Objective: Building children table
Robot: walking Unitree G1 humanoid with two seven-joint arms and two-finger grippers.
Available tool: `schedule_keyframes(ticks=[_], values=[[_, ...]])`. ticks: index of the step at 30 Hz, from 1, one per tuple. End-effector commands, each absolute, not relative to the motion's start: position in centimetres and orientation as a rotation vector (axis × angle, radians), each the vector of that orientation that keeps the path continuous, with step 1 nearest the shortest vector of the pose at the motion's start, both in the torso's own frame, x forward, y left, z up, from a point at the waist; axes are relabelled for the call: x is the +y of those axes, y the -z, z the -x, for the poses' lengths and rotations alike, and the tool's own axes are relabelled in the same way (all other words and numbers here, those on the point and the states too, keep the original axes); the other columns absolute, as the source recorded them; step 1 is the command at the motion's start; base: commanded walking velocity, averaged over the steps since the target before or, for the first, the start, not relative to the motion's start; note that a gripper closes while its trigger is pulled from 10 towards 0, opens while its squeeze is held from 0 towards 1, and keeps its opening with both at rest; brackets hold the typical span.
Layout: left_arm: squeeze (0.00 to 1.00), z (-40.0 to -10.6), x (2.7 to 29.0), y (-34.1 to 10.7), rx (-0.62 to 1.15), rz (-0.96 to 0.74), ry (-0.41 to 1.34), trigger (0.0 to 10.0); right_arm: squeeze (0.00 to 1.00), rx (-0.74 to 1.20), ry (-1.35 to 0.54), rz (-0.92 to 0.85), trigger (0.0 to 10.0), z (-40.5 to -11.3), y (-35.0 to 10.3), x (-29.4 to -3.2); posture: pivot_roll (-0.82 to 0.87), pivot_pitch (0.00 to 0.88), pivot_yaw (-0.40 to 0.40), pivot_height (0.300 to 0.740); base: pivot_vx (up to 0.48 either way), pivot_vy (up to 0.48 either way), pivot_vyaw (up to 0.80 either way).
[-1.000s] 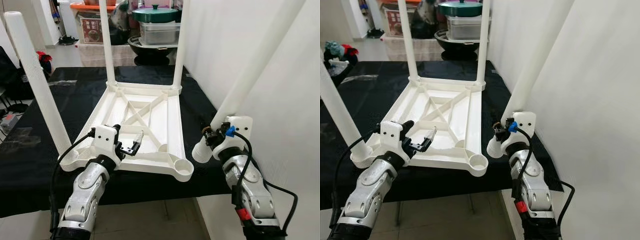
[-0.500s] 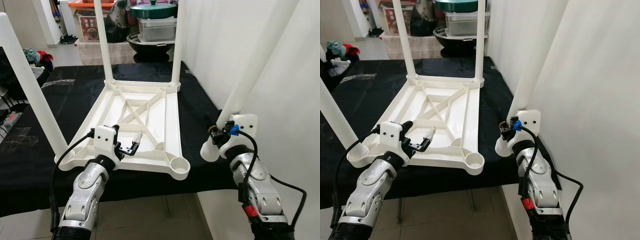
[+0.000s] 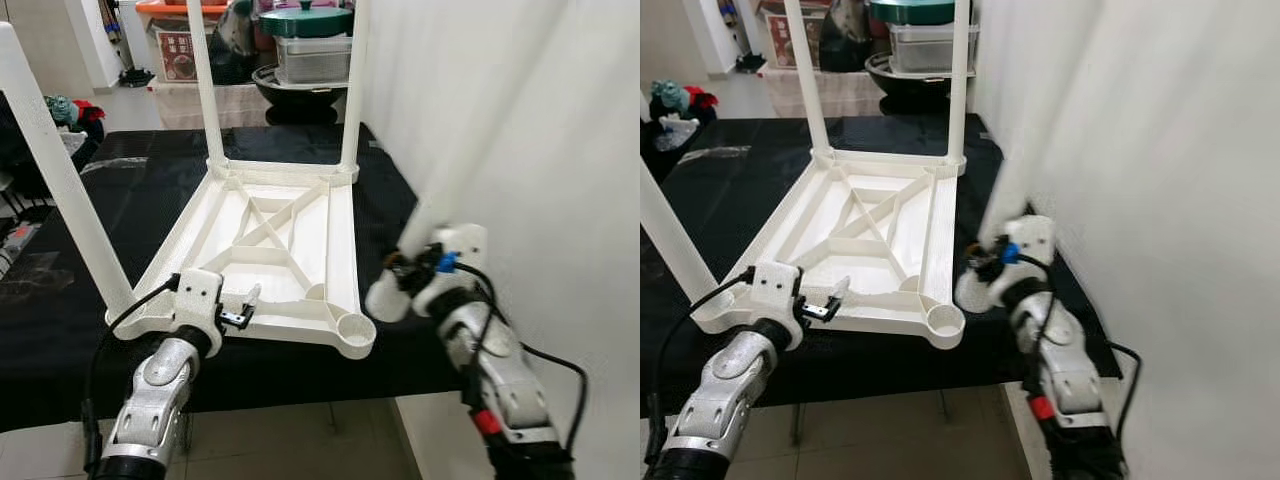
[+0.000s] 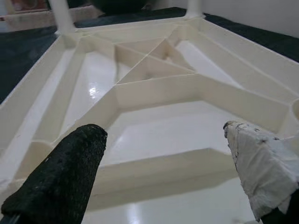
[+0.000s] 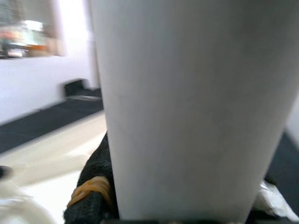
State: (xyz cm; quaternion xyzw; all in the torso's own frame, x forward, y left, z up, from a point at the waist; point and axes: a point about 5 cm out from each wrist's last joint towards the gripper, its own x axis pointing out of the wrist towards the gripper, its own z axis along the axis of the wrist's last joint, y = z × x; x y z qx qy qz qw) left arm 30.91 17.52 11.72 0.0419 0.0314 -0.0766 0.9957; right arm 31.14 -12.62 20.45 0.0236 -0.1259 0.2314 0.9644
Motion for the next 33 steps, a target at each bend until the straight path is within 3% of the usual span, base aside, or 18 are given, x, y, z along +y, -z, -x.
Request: schedule_keyframes(ticks=[1,9,23,33], values=[[0.0,-31.0,17.9,-11.4,0.093,-0.104,0.124,10.0,0.0,-0.272,-0.515,-0.049,10.0,-31.1,-20.9,-11.8,0.01,0.0,-0.071,0.74,0.0,0.0,0.0],[0.0,-30.7,18.1,-10.8,0.12,-0.115,0.105,10.0,0.0,-0.215,-0.614,-0.047,10.0,-30.9,-19.5,-10.4,0.03,0.0,-0.083,0.74,0.0,0.0,0.0],[0.0,-31.0,18.1,-11.1,0.113,-0.108,0.102,10.0,0.0,-0.053,-0.581,0.008,10.0,-30.3,-15.4,-14.7,0.03,0.0,-0.082,0.74,0.0,0.0,0.0],[0.0,-31.2,18.1,-11.1,0.116,-0.112,0.1,10.0,0.0,-0.027,-0.642,-0.031,10.0,-30.5,-14.9,-13.9,0.04,0.0,-0.078,0.74,0.0,0.0,0.0]])
